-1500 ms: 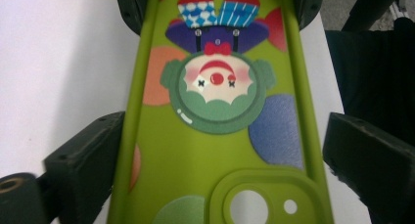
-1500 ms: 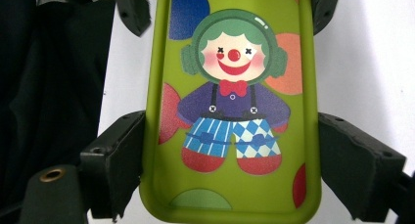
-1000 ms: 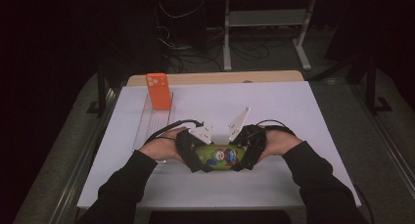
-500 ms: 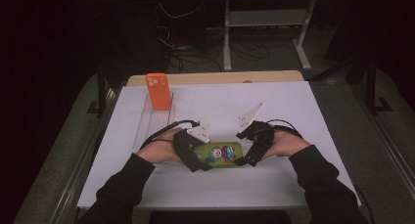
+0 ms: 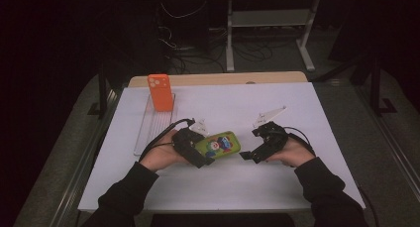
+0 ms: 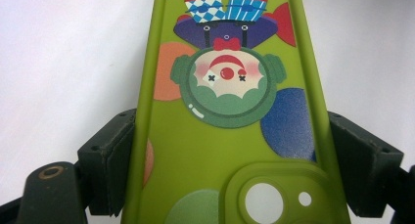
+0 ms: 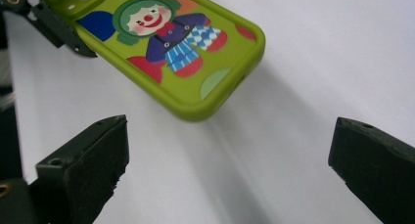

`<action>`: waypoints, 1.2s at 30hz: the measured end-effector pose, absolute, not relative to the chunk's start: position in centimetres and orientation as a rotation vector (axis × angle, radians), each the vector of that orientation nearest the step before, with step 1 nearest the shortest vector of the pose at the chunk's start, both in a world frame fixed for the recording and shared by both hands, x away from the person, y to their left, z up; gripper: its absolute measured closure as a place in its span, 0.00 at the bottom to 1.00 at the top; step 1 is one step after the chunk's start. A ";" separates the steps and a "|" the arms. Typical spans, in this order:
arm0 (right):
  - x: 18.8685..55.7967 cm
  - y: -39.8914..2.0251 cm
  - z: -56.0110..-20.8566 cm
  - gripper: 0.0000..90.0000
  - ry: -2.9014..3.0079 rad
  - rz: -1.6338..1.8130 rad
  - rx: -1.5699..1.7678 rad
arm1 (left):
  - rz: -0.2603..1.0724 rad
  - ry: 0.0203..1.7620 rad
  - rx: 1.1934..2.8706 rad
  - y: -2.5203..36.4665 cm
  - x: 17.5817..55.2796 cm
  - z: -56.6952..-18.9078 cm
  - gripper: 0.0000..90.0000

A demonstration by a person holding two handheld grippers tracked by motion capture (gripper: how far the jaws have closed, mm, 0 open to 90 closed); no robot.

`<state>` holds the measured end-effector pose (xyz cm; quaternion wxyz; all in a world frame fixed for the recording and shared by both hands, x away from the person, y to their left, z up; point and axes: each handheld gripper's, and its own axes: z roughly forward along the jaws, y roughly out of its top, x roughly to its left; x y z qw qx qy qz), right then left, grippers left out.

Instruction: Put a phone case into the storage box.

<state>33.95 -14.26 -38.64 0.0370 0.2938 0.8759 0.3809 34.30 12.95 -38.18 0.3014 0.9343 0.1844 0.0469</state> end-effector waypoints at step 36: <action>31.3 -13.7 -42.0 0.00 2.357 1.085 0.975 | 0.150 0.640 2.432 13.1 34.7 -37.8 0.18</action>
